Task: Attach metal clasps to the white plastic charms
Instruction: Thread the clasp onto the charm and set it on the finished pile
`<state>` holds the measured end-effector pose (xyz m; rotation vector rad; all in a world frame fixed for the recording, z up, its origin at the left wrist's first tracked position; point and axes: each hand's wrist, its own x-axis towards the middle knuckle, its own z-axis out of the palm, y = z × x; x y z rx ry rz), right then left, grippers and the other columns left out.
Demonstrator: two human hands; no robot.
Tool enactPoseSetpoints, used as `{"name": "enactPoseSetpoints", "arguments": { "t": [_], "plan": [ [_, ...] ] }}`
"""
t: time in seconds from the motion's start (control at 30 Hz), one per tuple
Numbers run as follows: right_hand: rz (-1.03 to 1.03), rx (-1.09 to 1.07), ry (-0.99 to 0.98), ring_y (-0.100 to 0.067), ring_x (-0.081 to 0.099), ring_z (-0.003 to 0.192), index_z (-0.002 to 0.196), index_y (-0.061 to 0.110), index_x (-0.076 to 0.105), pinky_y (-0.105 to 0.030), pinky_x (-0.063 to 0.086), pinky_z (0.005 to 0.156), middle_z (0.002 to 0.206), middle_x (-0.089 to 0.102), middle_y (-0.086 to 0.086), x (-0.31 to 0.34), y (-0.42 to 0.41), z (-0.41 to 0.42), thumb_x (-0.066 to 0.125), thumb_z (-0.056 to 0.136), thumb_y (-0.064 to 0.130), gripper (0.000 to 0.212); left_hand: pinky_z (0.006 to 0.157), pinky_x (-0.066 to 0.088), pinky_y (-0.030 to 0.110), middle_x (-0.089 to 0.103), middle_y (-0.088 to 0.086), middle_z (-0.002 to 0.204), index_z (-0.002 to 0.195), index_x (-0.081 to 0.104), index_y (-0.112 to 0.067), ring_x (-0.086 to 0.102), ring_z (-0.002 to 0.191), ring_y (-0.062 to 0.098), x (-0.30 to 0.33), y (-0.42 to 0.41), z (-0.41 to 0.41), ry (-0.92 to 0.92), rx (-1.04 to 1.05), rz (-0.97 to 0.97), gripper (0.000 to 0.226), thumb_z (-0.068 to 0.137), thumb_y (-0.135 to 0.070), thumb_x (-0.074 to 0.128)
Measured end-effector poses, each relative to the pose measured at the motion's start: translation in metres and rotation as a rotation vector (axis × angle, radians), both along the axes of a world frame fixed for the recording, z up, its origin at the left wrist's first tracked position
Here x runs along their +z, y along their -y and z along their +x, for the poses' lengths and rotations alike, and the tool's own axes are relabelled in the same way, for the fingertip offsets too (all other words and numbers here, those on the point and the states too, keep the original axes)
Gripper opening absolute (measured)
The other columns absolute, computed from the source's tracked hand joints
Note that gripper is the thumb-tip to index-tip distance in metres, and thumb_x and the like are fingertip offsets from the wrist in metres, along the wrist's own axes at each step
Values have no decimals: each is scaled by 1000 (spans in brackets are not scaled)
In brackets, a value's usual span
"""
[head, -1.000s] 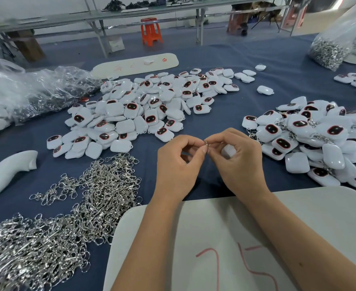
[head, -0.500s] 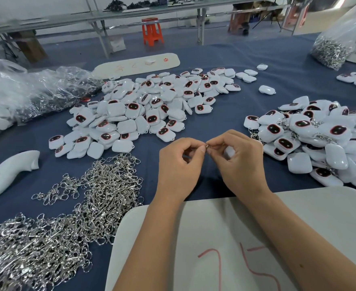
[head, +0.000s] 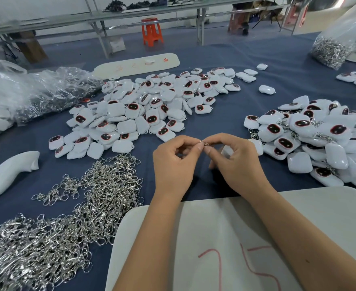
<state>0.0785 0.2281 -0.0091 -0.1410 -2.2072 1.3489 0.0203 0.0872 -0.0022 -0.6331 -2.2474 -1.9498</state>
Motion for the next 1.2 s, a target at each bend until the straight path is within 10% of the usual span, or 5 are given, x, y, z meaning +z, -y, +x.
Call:
{"name": "enactPoseSetpoints", "arguments": {
  "t": [0.73, 1.2],
  "plan": [
    [-202, 118, -48, -5, 57, 51, 93, 13, 77, -8, 40, 53, 67, 68, 15, 6, -5, 7, 74, 96, 10, 5, 72, 56, 25, 78, -3, 82, 83, 80, -17, 71, 74, 10, -1, 3, -2, 57, -83, 106, 11, 81, -7, 83],
    [354, 31, -80, -24, 61, 74, 87, 14, 69, -41, 49, 70, 87, 63, 5, 1, 4, 1, 69, 91, 1, 13, 68, 49, 13, 73, -9, 76, 80, 76, -16, 66, 73, 9, 3, 9, 0, -64, -31, -139, 12, 85, -6, 77]
  ]
}}
